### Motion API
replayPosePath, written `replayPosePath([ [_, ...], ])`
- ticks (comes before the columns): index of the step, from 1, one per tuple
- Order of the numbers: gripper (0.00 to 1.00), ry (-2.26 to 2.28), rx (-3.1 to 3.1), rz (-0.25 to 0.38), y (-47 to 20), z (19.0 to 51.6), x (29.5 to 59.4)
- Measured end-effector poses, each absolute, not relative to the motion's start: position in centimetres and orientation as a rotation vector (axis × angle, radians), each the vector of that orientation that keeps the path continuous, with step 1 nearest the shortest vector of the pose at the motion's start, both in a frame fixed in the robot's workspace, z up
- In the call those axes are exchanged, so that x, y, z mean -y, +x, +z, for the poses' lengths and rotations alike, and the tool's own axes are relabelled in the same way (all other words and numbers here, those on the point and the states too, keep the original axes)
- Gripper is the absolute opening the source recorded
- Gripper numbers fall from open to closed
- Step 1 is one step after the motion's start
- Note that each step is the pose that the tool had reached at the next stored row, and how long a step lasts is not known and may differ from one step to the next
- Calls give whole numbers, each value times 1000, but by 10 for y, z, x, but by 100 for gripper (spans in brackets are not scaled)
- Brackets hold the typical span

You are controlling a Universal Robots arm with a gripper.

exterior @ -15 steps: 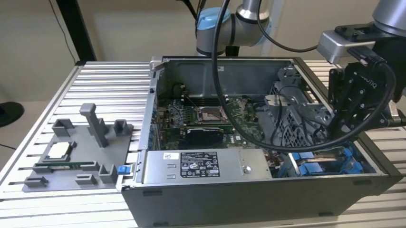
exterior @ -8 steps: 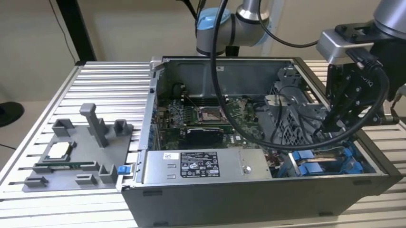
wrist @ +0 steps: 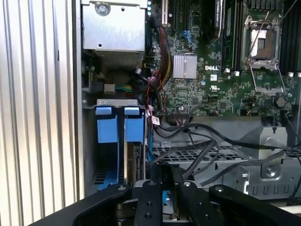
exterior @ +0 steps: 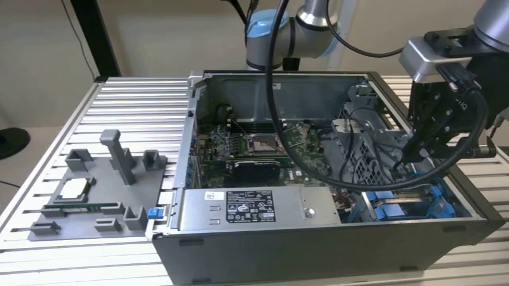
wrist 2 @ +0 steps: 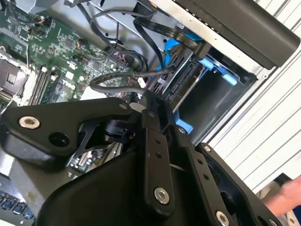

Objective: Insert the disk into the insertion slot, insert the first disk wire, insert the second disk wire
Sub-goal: 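Insert the first disk wire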

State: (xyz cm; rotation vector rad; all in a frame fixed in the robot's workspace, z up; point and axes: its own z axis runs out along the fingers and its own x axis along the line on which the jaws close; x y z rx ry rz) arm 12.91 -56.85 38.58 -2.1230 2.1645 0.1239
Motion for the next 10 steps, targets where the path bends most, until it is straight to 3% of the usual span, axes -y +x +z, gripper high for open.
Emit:
replayPosePath([
  [10, 0, -2129, -2187, 158, 131, 383, 582],
])
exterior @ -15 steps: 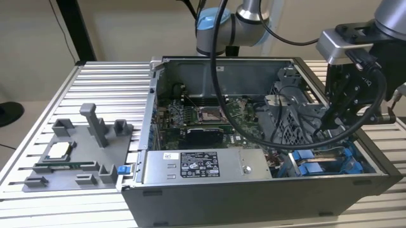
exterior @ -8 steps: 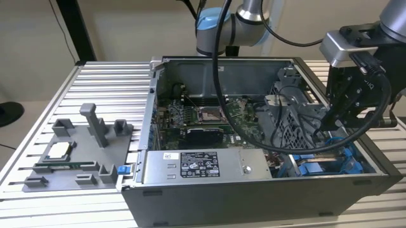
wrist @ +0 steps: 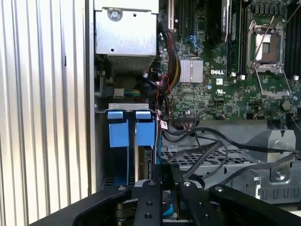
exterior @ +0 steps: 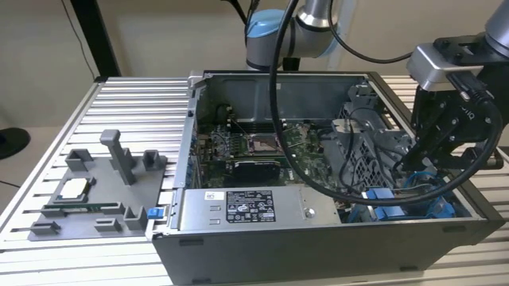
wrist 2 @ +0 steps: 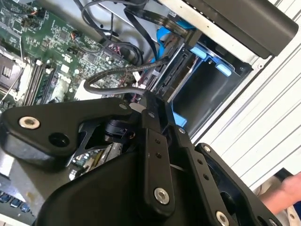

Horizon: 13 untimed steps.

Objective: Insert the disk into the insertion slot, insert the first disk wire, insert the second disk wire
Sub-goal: 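Insert the first disk wire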

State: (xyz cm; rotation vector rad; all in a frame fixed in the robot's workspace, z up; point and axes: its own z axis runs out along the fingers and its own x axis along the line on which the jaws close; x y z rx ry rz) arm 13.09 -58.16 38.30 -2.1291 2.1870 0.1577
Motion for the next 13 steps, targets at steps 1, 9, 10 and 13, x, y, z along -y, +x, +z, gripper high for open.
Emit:
replayPosePath([
  [1, 0, -2129, -2190, 161, 131, 383, 583],
  [9, 0, -2127, -2193, 163, 131, 383, 583],
  [10, 0, -2127, -2193, 163, 131, 383, 583],
  [13, 0, -2127, -2193, 163, 131, 383, 583],
])
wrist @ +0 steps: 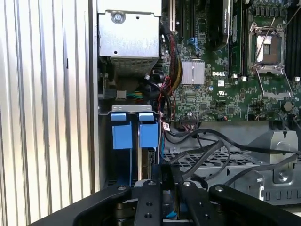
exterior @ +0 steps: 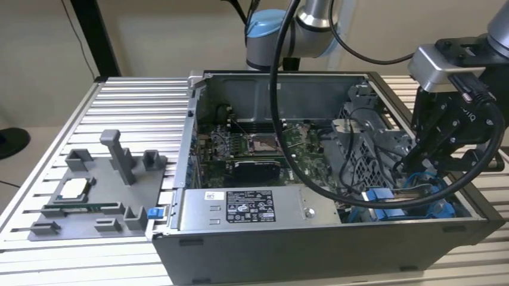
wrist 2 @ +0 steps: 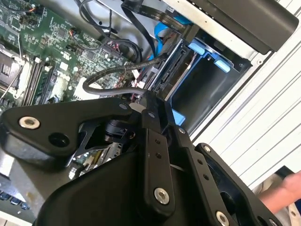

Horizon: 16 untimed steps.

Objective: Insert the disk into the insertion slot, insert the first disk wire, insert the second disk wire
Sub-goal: 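Insert the first disk wire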

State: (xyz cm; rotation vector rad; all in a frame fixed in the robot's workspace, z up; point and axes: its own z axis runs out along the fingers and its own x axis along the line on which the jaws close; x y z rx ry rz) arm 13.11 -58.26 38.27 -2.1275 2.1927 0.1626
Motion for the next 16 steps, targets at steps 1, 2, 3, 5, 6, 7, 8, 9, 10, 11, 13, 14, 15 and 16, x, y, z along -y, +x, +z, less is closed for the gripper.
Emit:
replayPosePath([
  [1, 0, -2127, -2193, 163, 131, 383, 583],
  [2, 0, -2127, -2193, 163, 131, 383, 583],
  [3, 0, -2128, -2193, 163, 131, 382, 583],
  [5, 0, -2129, -2195, 168, 133, 381, 583],
  [6, 0, -2130, -2197, 171, 134, 380, 583],
  [7, 0, -2130, -2198, 173, 135, 379, 583],
  [8, 0, -2131, -2199, 174, 136, 377, 583],
  [9, 0, -2131, -2200, 176, 138, 376, 583],
  [10, 0, -2131, -2200, 177, 140, 375, 584],
  [11, 0, -2132, -2201, 178, 141, 373, 584],
  [13, 0, -2132, -2203, 181, 145, 370, 584],
  [14, 0, -2133, -2204, 183, 146, 369, 584],
  [15, 0, -2134, -2206, 186, 148, 368, 584],
  [16, 0, -2135, -2208, 189, 149, 367, 584],
])
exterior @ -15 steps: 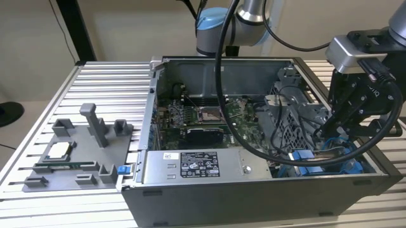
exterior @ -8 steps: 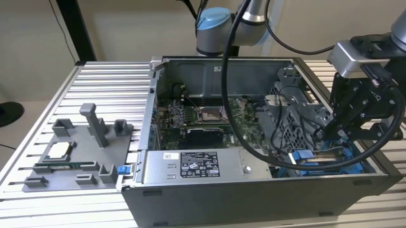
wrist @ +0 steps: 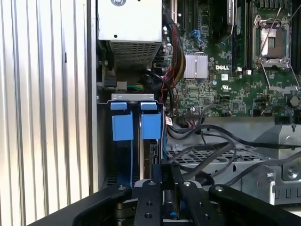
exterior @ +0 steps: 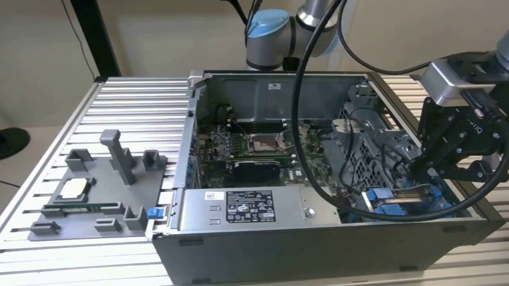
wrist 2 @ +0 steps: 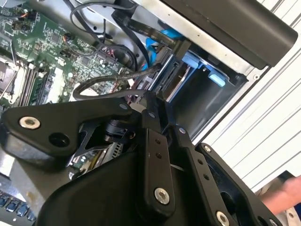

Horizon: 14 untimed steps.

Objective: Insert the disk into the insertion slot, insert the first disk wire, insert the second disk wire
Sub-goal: 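Insert the first disk wire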

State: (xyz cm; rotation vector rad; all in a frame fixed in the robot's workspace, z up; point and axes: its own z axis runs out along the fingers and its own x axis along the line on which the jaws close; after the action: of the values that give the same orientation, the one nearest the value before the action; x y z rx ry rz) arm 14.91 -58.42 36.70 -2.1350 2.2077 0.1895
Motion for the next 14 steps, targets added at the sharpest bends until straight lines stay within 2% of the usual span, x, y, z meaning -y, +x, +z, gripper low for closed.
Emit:
replayPosePath([
  [14, 0, -2156, -2239, 254, 178, 358, 586],
])
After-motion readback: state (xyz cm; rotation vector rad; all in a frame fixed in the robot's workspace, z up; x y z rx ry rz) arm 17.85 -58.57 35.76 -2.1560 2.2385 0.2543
